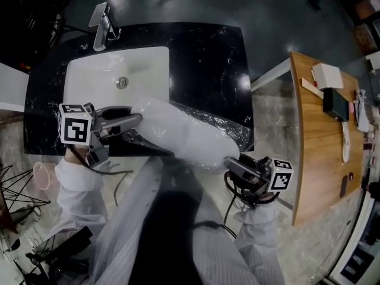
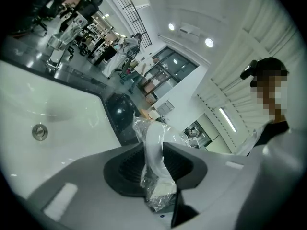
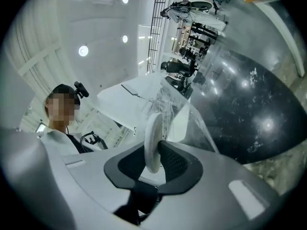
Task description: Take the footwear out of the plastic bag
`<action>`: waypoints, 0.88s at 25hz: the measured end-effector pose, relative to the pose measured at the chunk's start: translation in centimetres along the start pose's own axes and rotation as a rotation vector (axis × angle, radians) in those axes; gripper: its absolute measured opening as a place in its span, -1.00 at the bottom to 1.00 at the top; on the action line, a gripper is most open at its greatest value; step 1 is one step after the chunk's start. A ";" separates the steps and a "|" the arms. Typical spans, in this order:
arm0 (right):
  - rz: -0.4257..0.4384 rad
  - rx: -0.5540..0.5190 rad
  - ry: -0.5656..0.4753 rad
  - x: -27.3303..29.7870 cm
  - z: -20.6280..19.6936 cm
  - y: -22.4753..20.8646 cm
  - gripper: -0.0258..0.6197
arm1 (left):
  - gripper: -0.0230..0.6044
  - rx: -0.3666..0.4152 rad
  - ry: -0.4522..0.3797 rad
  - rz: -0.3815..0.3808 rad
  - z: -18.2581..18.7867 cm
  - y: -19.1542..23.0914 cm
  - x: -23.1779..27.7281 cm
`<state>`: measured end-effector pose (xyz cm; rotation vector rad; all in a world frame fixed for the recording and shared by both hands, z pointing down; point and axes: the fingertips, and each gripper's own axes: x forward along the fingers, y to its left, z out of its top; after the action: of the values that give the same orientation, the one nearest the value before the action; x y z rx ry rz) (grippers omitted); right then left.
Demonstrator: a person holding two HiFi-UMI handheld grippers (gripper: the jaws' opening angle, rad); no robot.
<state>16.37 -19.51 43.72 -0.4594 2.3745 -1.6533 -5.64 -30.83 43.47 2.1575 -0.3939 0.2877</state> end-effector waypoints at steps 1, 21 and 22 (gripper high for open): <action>-0.009 -0.006 -0.008 -0.4 0.3 0.1 -0.63 | -0.57 0.009 -0.006 0.007 0.1 0.0 -0.3; -0.534 -0.190 -0.320 -11.5 6.7 -0.6 -0.71 | -0.92 0.111 -0.220 0.468 4.8 3.2 -5.0; -0.574 -0.236 -0.345 -11.5 7.4 -0.1 -0.71 | -0.92 0.126 -0.246 0.517 5.4 3.1 -5.0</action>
<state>29.61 -21.72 41.23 -1.4529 2.2972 -1.3221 -11.06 -36.08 40.93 2.1908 -1.1056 0.3396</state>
